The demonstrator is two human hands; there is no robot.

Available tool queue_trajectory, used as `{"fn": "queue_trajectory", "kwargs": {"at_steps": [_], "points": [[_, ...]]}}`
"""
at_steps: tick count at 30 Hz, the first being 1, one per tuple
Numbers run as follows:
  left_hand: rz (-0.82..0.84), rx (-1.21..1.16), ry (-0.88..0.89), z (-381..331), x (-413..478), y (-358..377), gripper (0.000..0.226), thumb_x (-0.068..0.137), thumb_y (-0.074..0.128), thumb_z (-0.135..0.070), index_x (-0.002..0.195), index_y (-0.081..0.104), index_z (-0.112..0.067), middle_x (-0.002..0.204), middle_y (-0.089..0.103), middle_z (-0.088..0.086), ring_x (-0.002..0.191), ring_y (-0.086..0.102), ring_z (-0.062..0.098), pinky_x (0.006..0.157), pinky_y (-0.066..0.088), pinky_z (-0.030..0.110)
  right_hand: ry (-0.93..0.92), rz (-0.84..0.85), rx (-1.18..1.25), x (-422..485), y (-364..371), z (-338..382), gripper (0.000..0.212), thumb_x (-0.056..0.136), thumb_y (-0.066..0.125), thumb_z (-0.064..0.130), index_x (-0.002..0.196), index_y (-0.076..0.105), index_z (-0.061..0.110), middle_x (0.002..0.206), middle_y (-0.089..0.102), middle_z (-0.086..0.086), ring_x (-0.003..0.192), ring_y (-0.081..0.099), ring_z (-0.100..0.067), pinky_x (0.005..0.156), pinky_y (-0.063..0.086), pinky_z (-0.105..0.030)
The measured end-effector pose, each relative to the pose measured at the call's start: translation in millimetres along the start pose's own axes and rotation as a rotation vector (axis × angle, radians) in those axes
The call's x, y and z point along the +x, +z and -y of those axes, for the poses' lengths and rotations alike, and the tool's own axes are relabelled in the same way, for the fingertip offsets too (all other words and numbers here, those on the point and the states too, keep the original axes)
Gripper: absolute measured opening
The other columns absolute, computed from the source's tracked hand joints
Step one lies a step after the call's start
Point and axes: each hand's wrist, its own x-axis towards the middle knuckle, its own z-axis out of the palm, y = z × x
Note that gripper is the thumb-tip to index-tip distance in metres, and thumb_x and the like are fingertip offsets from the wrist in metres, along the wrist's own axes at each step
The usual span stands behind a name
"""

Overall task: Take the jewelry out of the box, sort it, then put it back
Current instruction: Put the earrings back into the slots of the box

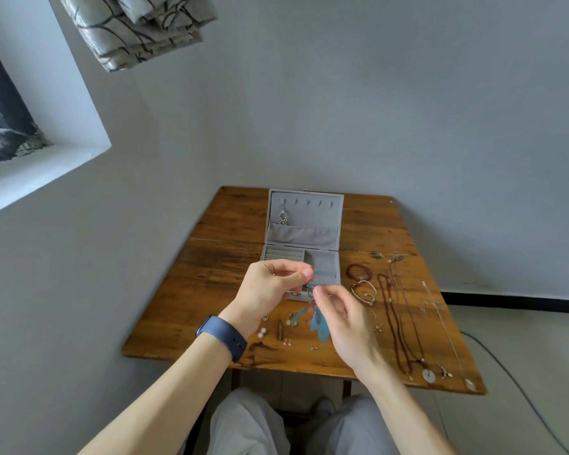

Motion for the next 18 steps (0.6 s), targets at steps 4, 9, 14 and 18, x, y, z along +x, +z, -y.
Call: {"fn": "queue_trajectory", "kwargs": {"at_steps": [4, 9, 14, 18], "points": [[0.011, 0.008, 0.029, -4, -4, 6, 0.010, 0.084, 0.079, -0.028, 0.089, 0.080, -0.019, 0.081, 0.076, -0.003, 0.073, 0.068, 0.005, 0.059, 0.048, 0.012, -0.022, -0.030, -0.073, -1, 1, 2, 0.023, 0.094, 0.059, 0.049, 0.107, 0.066, 0.032, 0.095, 0.072, 0.008, 0.086, 0.071, -0.016, 0.073, 0.061, -0.036], [0.013, 0.031, 0.031, -2, -8, 2, 0.011, 0.084, 0.079, -0.032, 0.090, 0.081, -0.024, 0.087, 0.077, -0.001, 0.076, 0.068, 0.008, 0.061, 0.052, 0.016, -0.080, -0.105, -0.116, -5, -1, 5, 0.006, 0.096, 0.061, 0.039, 0.099, 0.066, 0.035, 0.097, 0.070, 0.015, 0.075, 0.071, -0.004, 0.060, 0.052, -0.014], [0.026, 0.027, 0.049, 0, -8, -4, 0.011, 0.084, 0.078, -0.034, 0.090, 0.081, -0.025, 0.087, 0.077, -0.001, 0.077, 0.068, 0.008, 0.063, 0.052, 0.016, -0.099, -0.082, -0.094, -2, 3, 13, 0.008, 0.096, 0.064, 0.034, 0.102, 0.069, 0.031, 0.093, 0.073, 0.014, 0.073, 0.073, -0.011, 0.064, 0.059, -0.024], [0.043, 0.036, 0.060, -1, -1, -10, 0.014, 0.082, 0.079, -0.035, 0.090, 0.081, -0.024, 0.087, 0.077, -0.003, 0.076, 0.068, 0.006, 0.064, 0.052, 0.016, -0.100, -0.082, -0.074, 6, 5, 17, 0.008, 0.097, 0.062, 0.034, 0.101, 0.069, 0.032, 0.093, 0.073, 0.014, 0.067, 0.072, -0.015, 0.059, 0.055, -0.021]]}}
